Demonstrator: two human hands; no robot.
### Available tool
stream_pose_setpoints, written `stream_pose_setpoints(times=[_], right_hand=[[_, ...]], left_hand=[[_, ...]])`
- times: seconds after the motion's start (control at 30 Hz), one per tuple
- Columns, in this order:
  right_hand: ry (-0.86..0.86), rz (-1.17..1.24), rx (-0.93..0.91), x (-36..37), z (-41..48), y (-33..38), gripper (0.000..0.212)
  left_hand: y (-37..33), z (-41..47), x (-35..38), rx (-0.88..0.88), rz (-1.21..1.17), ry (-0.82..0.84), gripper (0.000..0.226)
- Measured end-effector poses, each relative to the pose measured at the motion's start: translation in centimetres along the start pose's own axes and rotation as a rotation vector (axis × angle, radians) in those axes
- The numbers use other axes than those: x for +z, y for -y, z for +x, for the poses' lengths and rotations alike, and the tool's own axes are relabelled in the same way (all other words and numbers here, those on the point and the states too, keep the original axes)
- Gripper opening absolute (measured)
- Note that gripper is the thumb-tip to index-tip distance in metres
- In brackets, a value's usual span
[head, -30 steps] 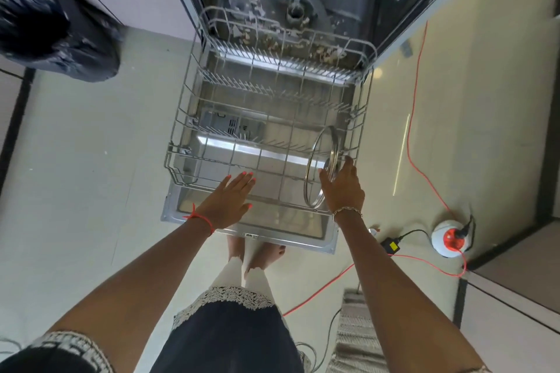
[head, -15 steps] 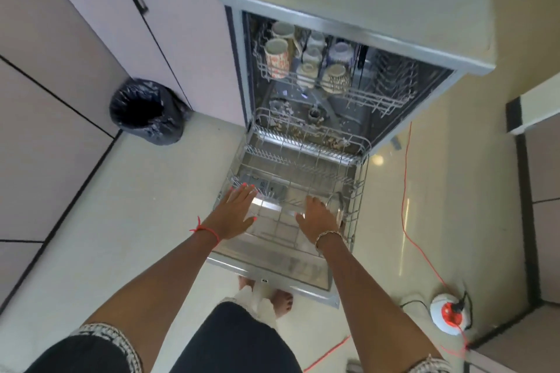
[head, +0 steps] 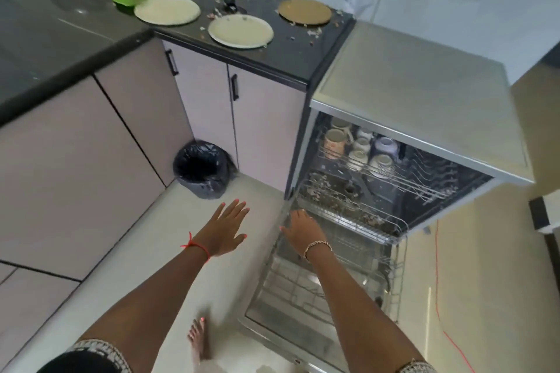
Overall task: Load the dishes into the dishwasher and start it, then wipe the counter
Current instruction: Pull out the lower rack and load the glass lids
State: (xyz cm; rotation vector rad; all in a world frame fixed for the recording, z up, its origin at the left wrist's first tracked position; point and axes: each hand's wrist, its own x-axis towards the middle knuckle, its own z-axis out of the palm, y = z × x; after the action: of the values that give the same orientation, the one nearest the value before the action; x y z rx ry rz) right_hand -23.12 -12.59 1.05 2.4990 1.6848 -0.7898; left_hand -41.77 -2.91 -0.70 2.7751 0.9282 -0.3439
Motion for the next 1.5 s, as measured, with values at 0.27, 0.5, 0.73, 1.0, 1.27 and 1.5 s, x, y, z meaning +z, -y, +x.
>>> stream_pose_setpoints(times=[0.27, 0.5, 0.73, 1.0, 1.27, 1.5], right_hand=[[-0.128, -0.020, -0.100, -3.8, 7.4, 14.4, 0.048], [-0.174, -0.063, -0.130, -8.1, 12.9, 20.3, 0.045], [-0.234, -0.078, -0.170, -12.7, 20.2, 23.3, 0.044], [-0.261, -0.024, -0.214, -19.2, 31.9, 25.9, 0.042], [-0.226, 0.004, -0.251, -25.7, 42.3, 29.3, 0.040], [-0.243, 0.062, -0.343, -29.3, 50.1, 34.7, 0.036]], left_hand=[[15.6, -1.6, -6.6, -0.069, 0.058, -0.074, 0.066], [23.3, -0.6, -10.8, -0.135, 0.018, -0.182, 0.067], [29.9, 4.0, -13.8, -0.187, 0.004, -0.242, 0.066], [38.2, 12.8, -17.3, -0.267, 0.008, -0.251, 0.066], [45.6, 20.5, -21.6, -0.352, -0.060, -0.323, 0.067], [53.5, 23.7, -23.1, -0.455, -0.131, -0.392, 0.065]])
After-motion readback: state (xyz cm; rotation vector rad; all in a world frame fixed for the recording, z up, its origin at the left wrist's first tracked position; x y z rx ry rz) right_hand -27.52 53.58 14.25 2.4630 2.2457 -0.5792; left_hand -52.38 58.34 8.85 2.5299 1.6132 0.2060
